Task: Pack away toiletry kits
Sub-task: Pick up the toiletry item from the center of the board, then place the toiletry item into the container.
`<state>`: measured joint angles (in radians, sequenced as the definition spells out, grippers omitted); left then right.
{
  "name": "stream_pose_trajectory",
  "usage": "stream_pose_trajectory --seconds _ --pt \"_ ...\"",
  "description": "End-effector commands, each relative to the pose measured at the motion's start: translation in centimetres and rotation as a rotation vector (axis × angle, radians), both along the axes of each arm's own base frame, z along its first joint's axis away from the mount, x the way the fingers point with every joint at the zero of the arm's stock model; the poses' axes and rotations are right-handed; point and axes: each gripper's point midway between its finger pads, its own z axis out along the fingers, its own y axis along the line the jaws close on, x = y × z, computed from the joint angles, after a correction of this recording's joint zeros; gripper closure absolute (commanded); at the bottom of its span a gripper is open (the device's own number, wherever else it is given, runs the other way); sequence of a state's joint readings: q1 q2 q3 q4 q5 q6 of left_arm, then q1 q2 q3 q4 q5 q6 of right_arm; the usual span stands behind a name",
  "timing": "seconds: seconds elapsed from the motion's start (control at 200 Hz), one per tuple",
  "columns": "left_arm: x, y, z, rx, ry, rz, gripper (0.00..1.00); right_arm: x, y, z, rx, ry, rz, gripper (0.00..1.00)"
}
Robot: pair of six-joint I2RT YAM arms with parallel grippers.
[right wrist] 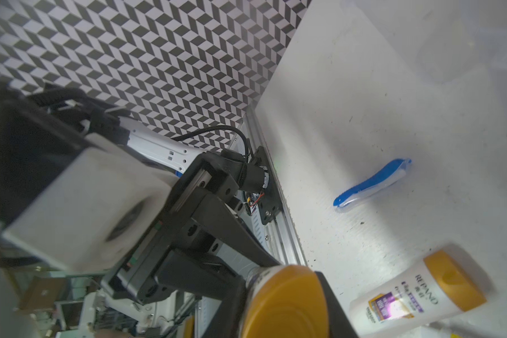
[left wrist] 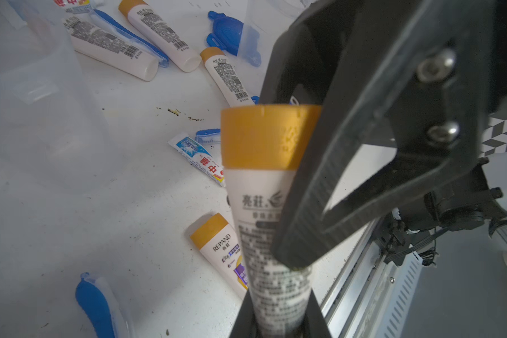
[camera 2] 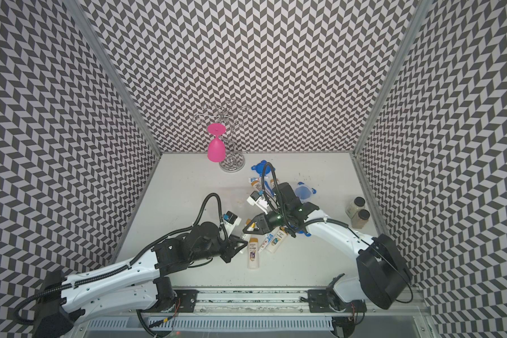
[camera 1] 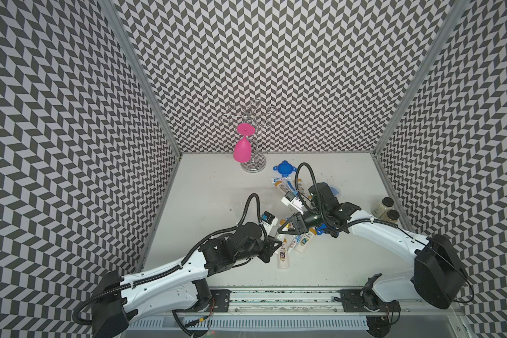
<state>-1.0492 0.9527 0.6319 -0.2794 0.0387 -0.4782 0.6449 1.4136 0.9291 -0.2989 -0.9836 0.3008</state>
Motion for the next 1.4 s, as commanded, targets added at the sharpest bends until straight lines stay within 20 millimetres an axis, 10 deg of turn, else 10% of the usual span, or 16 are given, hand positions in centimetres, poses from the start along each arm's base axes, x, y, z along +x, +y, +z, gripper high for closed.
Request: stream_pose_trajectory --seconds 0.0,0.135,0.275,0.376,0.586,0.866,1.397 --pt "0.3 -0.5 1.1 -0.041 -0.027 0.002 1.00 -0.1 0.9 1.4 0.051 -0.067 0.052 0.81" --pt "0.3 -0.5 1.2 -0.055 -0.017 0.011 0.84 0.3 0.9 1.8 0.042 -0.083 0.042 0.95" --pt "0.8 1.0 0.9 -0.060 0.041 0.089 0.23 3.0 1.0 3.3 -0.024 -0.195 -0.046 1.00" --pt "1.7 3.4 1.7 -0.144 0.099 0.177 0.01 7.3 0.8 5.0 -0.117 -0.357 -0.172 1.00" --pt "3.7 8.6 1.6 -0.201 0.180 0.344 0.00 14.6 1.9 9.5 -0.141 -0.585 -0.372 1.00" --pt "4.0 9.5 1.4 -0.189 0.186 0.403 0.00 19.7 2.3 7.7 -0.255 -0.713 -0.475 1.00" --pt "4.9 8.8 0.2 -0.130 0.184 0.387 0.01 18.0 3.1 1.9 -0.368 -0.682 -0.397 1.00"
